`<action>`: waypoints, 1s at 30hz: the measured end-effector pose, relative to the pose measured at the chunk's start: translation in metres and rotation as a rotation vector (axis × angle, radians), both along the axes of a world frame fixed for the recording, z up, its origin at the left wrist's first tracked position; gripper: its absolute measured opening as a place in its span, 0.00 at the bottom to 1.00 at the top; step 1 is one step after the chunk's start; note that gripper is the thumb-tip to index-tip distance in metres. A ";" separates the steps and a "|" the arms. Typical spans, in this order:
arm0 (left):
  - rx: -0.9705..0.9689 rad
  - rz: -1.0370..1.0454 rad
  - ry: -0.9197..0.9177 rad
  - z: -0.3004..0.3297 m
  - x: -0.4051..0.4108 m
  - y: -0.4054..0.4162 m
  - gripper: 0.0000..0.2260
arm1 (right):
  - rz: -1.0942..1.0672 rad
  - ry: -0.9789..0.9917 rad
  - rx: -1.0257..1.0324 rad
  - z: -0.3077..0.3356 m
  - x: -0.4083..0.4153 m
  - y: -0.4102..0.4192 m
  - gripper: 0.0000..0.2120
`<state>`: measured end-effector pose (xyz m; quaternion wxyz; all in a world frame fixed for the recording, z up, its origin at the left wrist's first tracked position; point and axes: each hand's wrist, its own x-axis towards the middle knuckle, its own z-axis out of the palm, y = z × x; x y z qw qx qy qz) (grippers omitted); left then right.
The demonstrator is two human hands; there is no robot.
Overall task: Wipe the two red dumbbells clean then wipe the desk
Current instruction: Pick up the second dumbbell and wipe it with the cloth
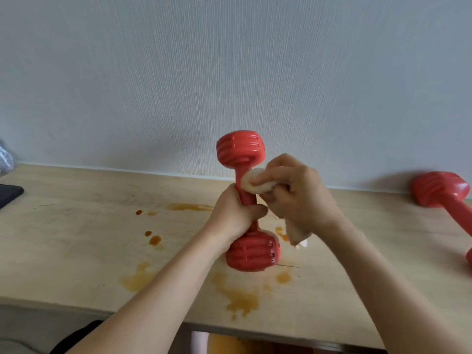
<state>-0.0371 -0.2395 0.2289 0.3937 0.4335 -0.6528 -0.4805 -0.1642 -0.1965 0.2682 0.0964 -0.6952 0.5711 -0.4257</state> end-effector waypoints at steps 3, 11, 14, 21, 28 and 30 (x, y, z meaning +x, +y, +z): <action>0.065 0.027 0.043 0.005 0.003 -0.003 0.13 | -0.114 -0.169 0.087 0.007 -0.021 0.012 0.17; 0.062 0.071 0.248 0.027 0.012 0.002 0.13 | -0.050 -0.020 0.288 0.023 -0.010 0.021 0.06; 0.036 0.053 0.281 0.026 0.010 0.006 0.13 | -0.007 0.229 0.337 0.023 0.004 0.018 0.16; -0.179 -0.031 0.116 0.029 0.004 0.015 0.11 | -0.010 0.103 0.411 0.012 0.019 0.013 0.17; -0.415 -0.103 0.014 0.045 -0.011 0.024 0.12 | -0.098 -0.166 0.120 0.012 0.002 0.029 0.16; -0.497 -0.149 -0.037 0.052 -0.013 0.026 0.11 | -0.123 -0.109 0.030 0.015 -0.007 0.034 0.15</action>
